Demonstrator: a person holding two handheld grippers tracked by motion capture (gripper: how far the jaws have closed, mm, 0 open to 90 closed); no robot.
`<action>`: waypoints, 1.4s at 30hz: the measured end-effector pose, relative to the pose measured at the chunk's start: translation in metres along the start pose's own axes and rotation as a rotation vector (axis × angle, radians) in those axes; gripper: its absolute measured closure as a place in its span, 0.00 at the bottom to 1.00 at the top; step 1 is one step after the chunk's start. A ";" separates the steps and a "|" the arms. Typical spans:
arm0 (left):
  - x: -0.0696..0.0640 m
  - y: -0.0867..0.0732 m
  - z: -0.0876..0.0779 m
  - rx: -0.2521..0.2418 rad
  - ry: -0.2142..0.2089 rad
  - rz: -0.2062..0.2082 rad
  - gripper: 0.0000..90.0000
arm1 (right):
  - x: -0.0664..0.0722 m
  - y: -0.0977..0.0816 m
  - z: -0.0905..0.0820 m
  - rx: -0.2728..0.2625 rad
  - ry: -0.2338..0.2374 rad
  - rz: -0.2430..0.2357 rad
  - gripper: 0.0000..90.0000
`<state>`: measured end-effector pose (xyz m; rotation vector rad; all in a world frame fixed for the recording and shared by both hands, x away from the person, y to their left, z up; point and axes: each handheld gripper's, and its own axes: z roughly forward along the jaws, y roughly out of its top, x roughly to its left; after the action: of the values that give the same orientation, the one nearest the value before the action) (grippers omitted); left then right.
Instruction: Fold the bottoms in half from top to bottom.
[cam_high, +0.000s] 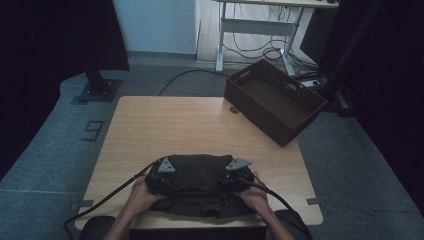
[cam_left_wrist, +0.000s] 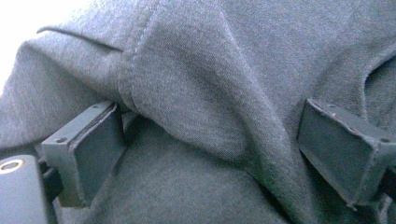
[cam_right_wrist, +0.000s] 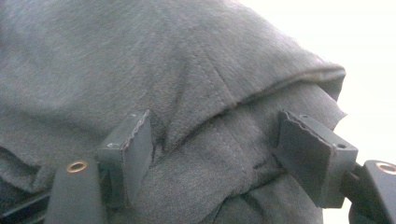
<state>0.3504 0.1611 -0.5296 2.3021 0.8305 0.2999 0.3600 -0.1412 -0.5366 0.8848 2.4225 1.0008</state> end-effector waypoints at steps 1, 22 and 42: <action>0.001 0.003 0.004 -0.005 0.011 -0.015 0.09 | -0.006 0.001 0.003 -0.002 -0.003 0.006 0.30; -0.002 0.000 -0.022 -0.061 -0.008 -0.017 0.15 | -0.011 0.028 -0.042 -0.030 0.166 0.046 0.45; 0.003 -0.027 -0.017 0.055 0.008 0.002 0.15 | 0.020 -0.002 -0.030 0.074 0.171 -0.044 0.75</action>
<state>0.3326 0.1870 -0.5342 2.3542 0.8498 0.2912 0.3283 -0.1440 -0.5198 0.7955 2.6253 1.0143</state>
